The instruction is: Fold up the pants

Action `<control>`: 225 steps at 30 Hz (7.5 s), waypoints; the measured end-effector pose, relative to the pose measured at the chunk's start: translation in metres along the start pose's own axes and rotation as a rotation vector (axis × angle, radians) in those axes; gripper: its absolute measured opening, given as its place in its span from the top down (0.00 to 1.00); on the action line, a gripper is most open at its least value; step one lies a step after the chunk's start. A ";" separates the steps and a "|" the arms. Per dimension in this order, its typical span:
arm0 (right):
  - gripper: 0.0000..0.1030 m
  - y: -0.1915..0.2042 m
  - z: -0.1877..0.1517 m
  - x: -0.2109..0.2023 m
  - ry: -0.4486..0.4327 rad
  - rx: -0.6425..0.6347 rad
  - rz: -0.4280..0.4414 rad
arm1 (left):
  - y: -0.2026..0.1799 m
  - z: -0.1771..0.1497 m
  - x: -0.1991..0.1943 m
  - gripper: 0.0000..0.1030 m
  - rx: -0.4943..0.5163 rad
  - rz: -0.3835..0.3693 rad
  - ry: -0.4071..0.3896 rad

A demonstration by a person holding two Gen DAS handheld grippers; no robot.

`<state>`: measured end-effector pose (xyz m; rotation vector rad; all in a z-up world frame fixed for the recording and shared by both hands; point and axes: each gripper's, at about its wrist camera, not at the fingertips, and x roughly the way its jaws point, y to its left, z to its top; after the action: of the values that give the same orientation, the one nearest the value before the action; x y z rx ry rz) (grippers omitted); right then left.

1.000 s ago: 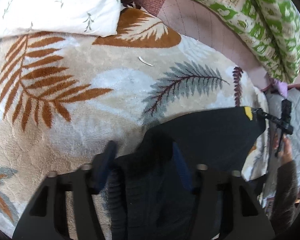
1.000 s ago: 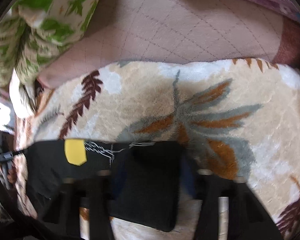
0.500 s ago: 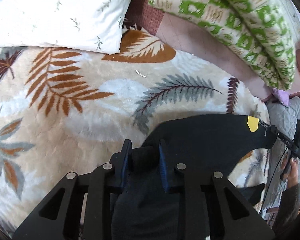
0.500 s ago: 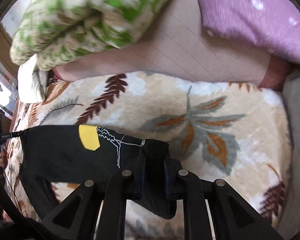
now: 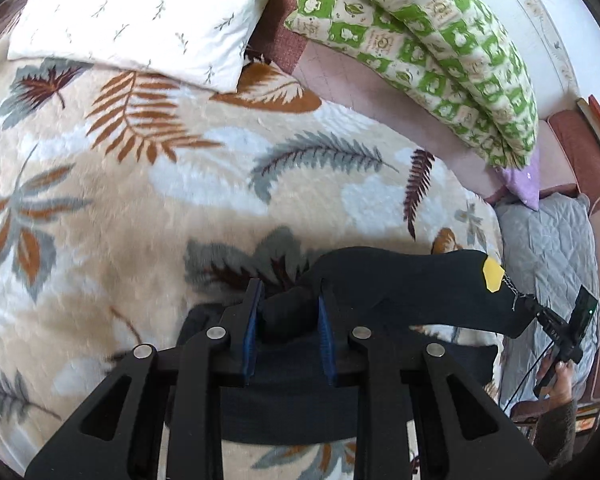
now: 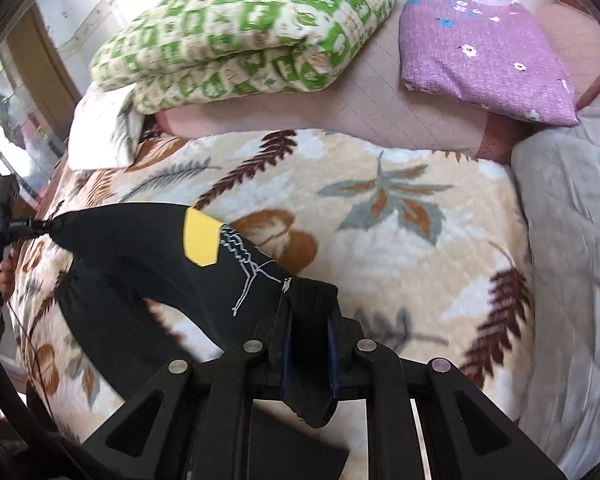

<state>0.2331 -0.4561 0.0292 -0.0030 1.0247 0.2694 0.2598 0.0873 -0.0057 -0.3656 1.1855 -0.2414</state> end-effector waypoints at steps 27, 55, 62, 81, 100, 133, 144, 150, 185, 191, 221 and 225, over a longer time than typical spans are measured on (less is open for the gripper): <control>0.78 0.046 -0.175 -0.027 0.007 -0.048 -0.064 | 0.049 -0.112 0.008 0.77 -0.042 0.052 0.113; 0.48 -0.009 -0.192 -0.074 -0.029 0.706 0.094 | 0.058 -0.084 -0.056 0.43 0.008 0.054 0.101; 0.48 -0.010 -0.214 -0.042 0.030 0.982 0.317 | 0.045 -0.072 -0.028 0.43 0.079 0.062 0.171; 0.30 -0.009 -0.249 -0.010 0.134 1.214 0.547 | 0.033 -0.061 0.029 0.43 0.112 -0.006 0.272; 0.85 0.002 -0.209 -0.022 -0.063 1.014 0.239 | 0.050 -0.064 0.013 0.79 -0.061 -0.068 0.147; 0.82 0.005 -0.173 -0.005 -0.124 0.616 0.011 | 0.045 -0.075 0.024 0.83 0.038 -0.025 0.188; 0.85 0.020 -0.145 -0.035 -0.262 0.512 0.020 | 0.044 -0.048 -0.007 0.86 -0.009 -0.028 0.064; 0.85 0.016 -0.159 -0.009 -0.197 0.474 -0.023 | 0.043 -0.061 0.015 0.86 0.054 0.073 0.136; 0.77 -0.028 -0.160 -0.017 -0.137 0.683 -0.068 | 0.057 -0.063 -0.014 0.76 0.091 0.069 0.196; 0.61 0.032 -0.106 -0.032 -0.132 0.486 0.080 | 0.043 -0.031 -0.040 0.76 0.152 0.079 0.116; 0.86 0.228 0.016 0.184 0.220 -0.205 0.539 | -0.092 -0.004 0.099 0.63 0.815 -0.033 0.496; 0.86 0.227 0.016 0.171 0.187 -0.220 0.550 | -0.107 -0.015 0.103 0.63 0.932 -0.058 0.514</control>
<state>0.2798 -0.1969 -0.0783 0.0564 1.1648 0.8953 0.2837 -0.0507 -0.0555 0.5119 1.4190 -0.9326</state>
